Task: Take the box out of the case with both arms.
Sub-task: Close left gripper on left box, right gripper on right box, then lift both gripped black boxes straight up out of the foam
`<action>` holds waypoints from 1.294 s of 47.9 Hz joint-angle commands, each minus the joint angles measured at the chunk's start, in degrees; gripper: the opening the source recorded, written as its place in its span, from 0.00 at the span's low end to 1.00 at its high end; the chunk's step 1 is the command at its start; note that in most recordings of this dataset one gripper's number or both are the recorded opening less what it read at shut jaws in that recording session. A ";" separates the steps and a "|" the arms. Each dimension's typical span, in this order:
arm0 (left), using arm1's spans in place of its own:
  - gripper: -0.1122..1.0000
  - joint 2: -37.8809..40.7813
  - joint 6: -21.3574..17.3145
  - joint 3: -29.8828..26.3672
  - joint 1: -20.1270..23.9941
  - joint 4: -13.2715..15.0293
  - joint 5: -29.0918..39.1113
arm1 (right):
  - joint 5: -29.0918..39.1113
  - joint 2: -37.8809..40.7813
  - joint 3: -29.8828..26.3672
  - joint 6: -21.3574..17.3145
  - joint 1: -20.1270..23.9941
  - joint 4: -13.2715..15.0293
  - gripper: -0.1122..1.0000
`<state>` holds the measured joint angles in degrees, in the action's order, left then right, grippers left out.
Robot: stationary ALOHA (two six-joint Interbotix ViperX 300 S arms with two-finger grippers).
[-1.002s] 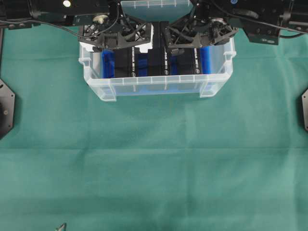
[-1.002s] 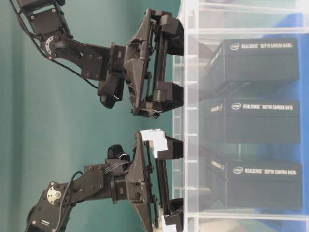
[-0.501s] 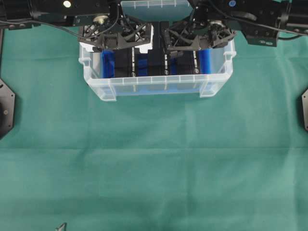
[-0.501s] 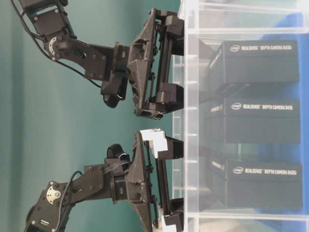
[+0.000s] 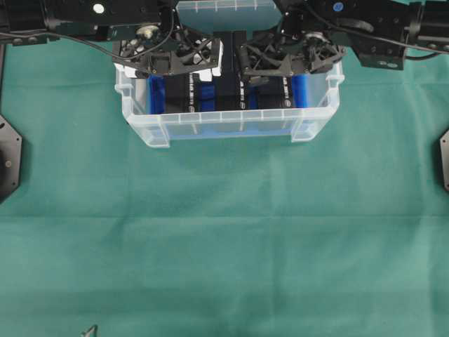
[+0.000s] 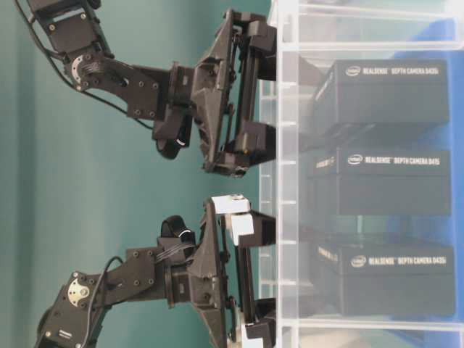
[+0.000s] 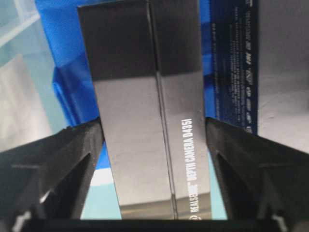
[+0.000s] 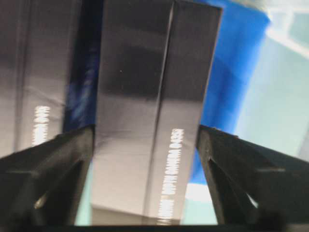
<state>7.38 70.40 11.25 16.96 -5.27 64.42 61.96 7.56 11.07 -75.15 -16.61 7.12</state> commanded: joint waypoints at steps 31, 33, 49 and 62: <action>0.67 -0.88 -0.26 -2.02 -0.53 0.00 0.35 | 0.09 -1.41 -0.53 -4.48 0.79 2.46 0.68; 0.67 -1.05 -0.26 -2.37 -0.53 0.00 0.44 | 0.09 -1.67 -0.79 -4.48 0.79 2.46 0.68; 0.67 -2.46 -0.53 -6.15 -0.97 0.00 2.20 | 1.76 -5.54 -3.96 -4.48 0.79 3.78 0.68; 0.67 -5.10 -0.53 -10.37 -0.97 0.00 5.01 | 7.73 -9.05 -8.70 -4.39 0.79 7.21 0.68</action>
<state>5.63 69.79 3.96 16.26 -5.27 68.73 68.47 1.32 5.19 -79.54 -15.73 13.10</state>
